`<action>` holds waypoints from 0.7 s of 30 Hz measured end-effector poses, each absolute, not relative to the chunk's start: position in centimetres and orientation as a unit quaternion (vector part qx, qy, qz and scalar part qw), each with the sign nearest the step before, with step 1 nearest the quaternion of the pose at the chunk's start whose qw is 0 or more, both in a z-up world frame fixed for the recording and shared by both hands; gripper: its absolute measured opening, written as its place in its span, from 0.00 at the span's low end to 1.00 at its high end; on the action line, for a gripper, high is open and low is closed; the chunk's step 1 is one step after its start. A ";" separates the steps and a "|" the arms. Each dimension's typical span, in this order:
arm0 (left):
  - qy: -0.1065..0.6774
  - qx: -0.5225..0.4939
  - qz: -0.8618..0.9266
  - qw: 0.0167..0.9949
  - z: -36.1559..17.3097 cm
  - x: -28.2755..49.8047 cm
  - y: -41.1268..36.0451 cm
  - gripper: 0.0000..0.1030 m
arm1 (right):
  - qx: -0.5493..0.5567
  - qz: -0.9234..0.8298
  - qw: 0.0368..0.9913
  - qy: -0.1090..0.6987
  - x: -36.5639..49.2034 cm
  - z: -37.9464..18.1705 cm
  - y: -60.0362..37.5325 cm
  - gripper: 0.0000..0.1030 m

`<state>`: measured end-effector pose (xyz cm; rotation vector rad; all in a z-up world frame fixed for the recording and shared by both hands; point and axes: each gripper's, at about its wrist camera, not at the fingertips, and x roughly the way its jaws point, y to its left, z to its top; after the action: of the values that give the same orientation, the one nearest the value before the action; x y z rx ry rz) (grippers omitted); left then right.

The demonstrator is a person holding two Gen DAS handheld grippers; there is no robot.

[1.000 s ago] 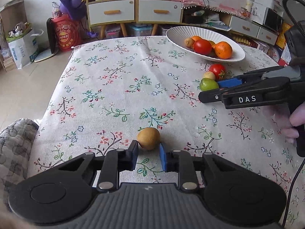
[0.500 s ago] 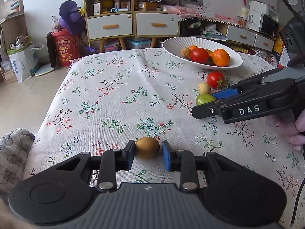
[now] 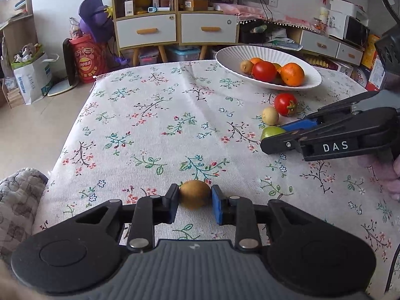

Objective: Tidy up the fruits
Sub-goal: 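Grasp another tan round fruit with the left tool while the right tool grasps a green tomato, then carry both held fruits up and over the white bowl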

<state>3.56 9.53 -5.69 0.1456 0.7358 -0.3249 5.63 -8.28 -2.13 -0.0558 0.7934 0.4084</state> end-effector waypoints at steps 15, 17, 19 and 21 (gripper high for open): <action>0.355 0.070 -0.161 0.918 -4.5 4.5 7.6 0.20 | -0.008 0.193 0.905 0.380 3.7 -1.3 -12.1 0.25; 0.352 0.072 -0.165 0.919 -4.3 4.6 6.9 0.20 | -0.005 0.188 0.906 0.378 3.5 -1.2 -12.9 0.25; 0.350 0.074 -0.169 0.918 -4.2 4.7 6.2 0.20 | -0.001 0.182 0.908 0.376 3.3 -1.1 -13.9 0.25; 0.349 0.077 -0.174 0.918 -4.1 4.8 5.5 0.20 | 0.005 0.175 0.911 0.374 3.1 -1.0 -14.8 0.25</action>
<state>4.83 5.53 -4.09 0.1582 0.7176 -0.3572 3.13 -14.82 -1.01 0.0097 0.7709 0.3610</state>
